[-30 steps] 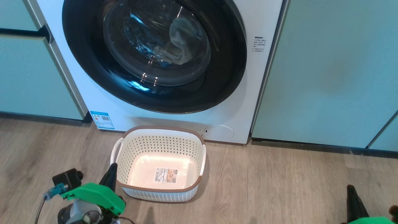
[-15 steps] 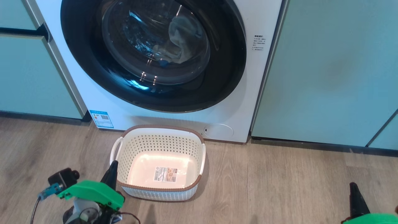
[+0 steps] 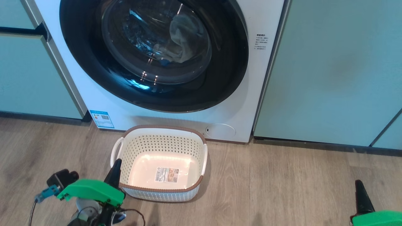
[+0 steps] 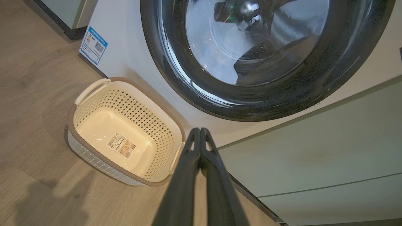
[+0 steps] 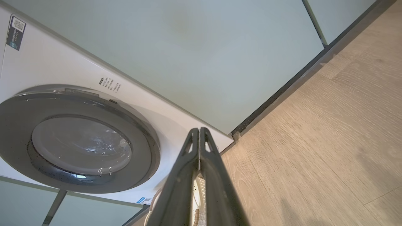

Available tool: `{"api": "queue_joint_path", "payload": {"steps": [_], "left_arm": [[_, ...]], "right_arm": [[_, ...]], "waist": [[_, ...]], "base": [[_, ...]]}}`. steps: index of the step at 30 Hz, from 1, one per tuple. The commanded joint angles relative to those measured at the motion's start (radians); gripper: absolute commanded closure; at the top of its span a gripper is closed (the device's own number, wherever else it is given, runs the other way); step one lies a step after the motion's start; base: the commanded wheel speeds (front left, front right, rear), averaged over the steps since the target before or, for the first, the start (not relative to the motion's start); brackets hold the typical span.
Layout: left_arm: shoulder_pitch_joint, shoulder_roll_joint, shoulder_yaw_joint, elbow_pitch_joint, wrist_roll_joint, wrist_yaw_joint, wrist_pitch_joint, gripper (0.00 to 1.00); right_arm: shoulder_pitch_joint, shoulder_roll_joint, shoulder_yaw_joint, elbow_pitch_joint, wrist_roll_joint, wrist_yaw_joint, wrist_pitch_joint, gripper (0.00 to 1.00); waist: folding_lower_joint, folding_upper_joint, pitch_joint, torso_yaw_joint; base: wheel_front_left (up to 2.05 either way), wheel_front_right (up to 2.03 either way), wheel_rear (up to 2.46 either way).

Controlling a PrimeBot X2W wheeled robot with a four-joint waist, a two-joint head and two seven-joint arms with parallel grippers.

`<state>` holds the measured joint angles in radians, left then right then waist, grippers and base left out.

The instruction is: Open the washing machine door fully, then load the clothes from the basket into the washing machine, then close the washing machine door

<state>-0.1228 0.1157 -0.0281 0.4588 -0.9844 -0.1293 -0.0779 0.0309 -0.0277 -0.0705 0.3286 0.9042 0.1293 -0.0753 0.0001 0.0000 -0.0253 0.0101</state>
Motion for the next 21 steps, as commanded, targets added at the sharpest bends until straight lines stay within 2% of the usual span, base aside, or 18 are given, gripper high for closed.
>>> {"api": "queue_joint_path", "payload": {"steps": [1, 21], "left_arm": [[-0.027, 0.009, 0.034, -0.043, -0.030, -0.001, 0.009, 1.00], [-0.014, -0.014, 0.067, -0.095, -0.212, -0.001, 0.065, 1.00]], "right_arm": [[-0.062, -0.013, 0.001, -0.040, 0.034, 0.001, 0.007, 1.00], [-0.086, -0.016, -0.013, -0.053, 0.240, 0.001, 0.062, 1.00]], "waist": [[-0.0001, 0.0000, 0.001, 0.000], [-0.0001, 0.0000, 0.009, -0.003]], "base": [[0.00, 0.00, 0.00], [0.00, 0.00, 0.00]]}}
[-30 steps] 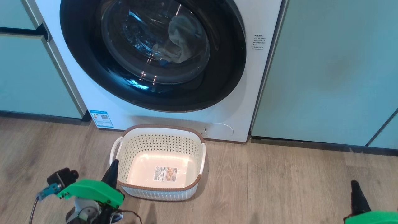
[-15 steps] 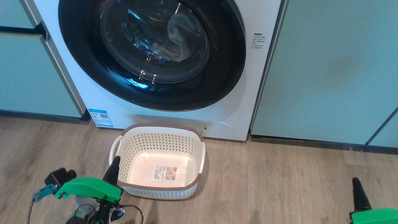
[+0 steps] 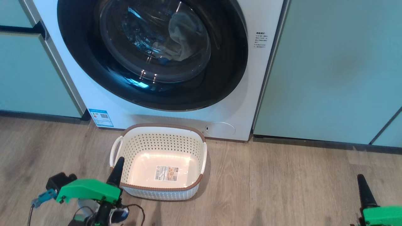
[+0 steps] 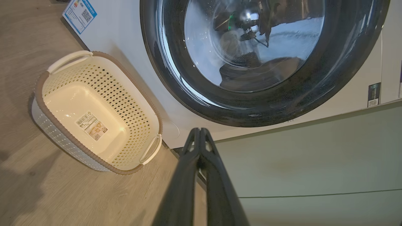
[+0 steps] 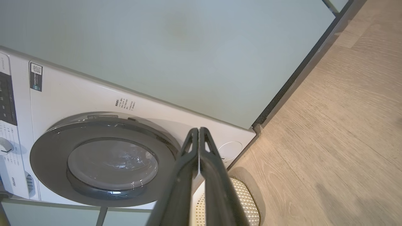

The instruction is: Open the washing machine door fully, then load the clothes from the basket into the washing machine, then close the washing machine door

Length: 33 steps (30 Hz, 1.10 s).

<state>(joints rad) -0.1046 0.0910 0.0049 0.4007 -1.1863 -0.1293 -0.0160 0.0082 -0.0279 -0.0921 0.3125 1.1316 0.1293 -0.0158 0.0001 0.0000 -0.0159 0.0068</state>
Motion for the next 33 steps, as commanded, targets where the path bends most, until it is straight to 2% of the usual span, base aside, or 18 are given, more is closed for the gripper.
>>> {"api": "queue_joint_path", "payload": {"steps": [1, 33], "left_arm": [[-0.031, 0.009, 0.036, -0.040, -0.020, -0.001, 0.006, 1.00], [-0.011, -0.028, 0.090, -0.125, -0.317, -0.001, 0.097, 1.00]], "right_arm": [[-0.064, -0.016, 0.008, -0.038, 0.023, 0.001, 0.006, 1.00], [-0.103, -0.021, -0.014, -0.060, 0.358, 0.001, 0.097, 1.00]], "waist": [[-0.0001, 0.0000, 0.000, 0.000], [-0.0001, 0.0000, 0.014, -0.005]], "base": [[0.00, 0.00, 0.00], [0.00, 0.00, 0.00]]}}
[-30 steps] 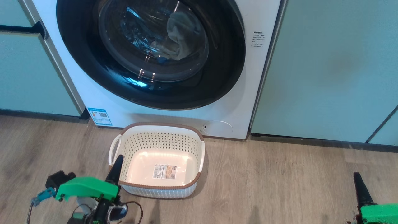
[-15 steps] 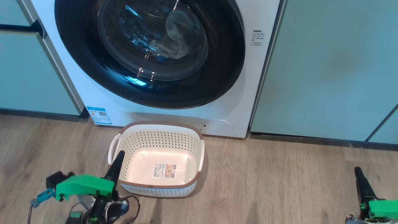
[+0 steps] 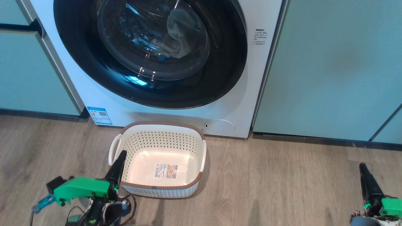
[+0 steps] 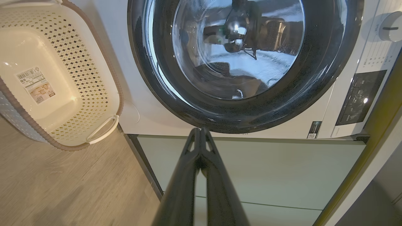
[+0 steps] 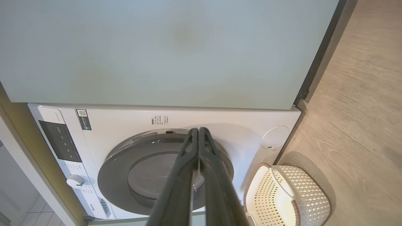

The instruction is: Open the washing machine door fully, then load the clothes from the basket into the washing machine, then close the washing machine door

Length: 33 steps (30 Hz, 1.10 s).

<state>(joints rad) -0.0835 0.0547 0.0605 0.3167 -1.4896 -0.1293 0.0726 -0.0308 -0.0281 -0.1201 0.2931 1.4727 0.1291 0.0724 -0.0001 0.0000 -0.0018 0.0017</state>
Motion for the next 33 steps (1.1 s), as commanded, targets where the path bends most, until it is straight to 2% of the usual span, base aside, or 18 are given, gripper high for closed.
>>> {"api": "queue_joint_path", "payload": {"steps": [1, 10, 33], "left_arm": [[-0.031, 0.007, 0.036, -0.044, -0.023, -0.001, 0.012, 1.00], [-0.025, -0.005, 0.054, -0.072, -0.119, -0.001, 0.041, 1.00], [-0.025, -0.005, 0.053, -0.072, -0.119, -0.001, 0.041, 1.00]], "right_arm": [[-0.065, -0.021, 0.014, -0.041, 0.028, 0.001, 0.011, 1.00], [-0.077, -0.022, 0.007, -0.048, 0.136, 0.002, 0.041, 1.00], [-0.077, -0.022, 0.007, -0.048, 0.136, 0.002, 0.041, 1.00]], "waist": [[0.0001, 0.0000, 0.000, 0.000], [0.0001, 0.0000, 0.005, -0.002], [0.0001, 0.0000, 0.005, -0.002]], "base": [[0.00, 0.00, 0.00], [0.00, 0.00, 0.00], [0.00, 0.00, 0.00]]}}
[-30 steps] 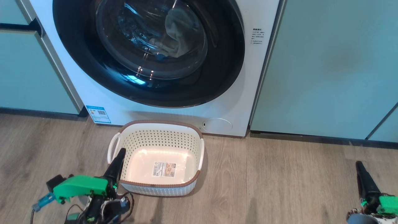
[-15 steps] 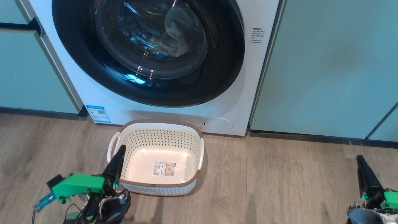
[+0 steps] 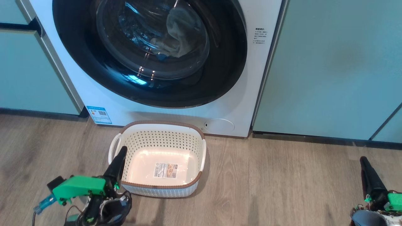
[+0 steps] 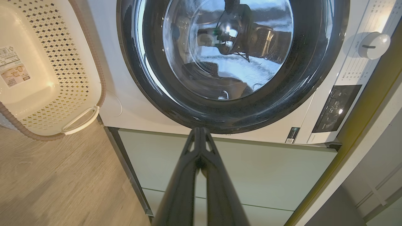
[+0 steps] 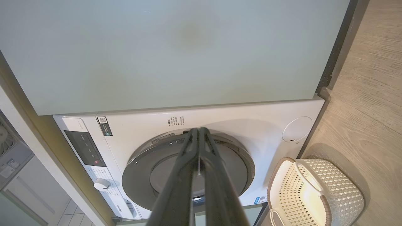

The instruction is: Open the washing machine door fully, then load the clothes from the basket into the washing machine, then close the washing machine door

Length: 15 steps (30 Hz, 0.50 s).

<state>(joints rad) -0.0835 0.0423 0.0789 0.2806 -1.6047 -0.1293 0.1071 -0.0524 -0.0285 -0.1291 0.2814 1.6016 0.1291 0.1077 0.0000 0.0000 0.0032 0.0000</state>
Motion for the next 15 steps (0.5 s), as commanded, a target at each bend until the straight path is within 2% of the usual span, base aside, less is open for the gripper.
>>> {"api": "queue_joint_path", "payload": {"steps": [1, 15], "left_arm": [[-0.025, 0.008, 0.035, -0.036, -0.004, -0.001, 0.006, 1.00], [-0.025, 0.008, 0.035, -0.036, -0.004, -0.001, 0.006, 1.00]], "right_arm": [[-0.056, -0.022, 0.016, -0.037, 0.007, 0.002, 0.005, 1.00], [-0.056, -0.022, 0.016, -0.037, 0.007, 0.002, 0.005, 1.00]], "waist": [[0.0000, 0.0000, 0.000, 0.000], [0.0000, 0.0000, 0.000, 0.000]], "base": [[0.00, 0.00, 0.00], [0.00, 0.00, 0.00]]}}
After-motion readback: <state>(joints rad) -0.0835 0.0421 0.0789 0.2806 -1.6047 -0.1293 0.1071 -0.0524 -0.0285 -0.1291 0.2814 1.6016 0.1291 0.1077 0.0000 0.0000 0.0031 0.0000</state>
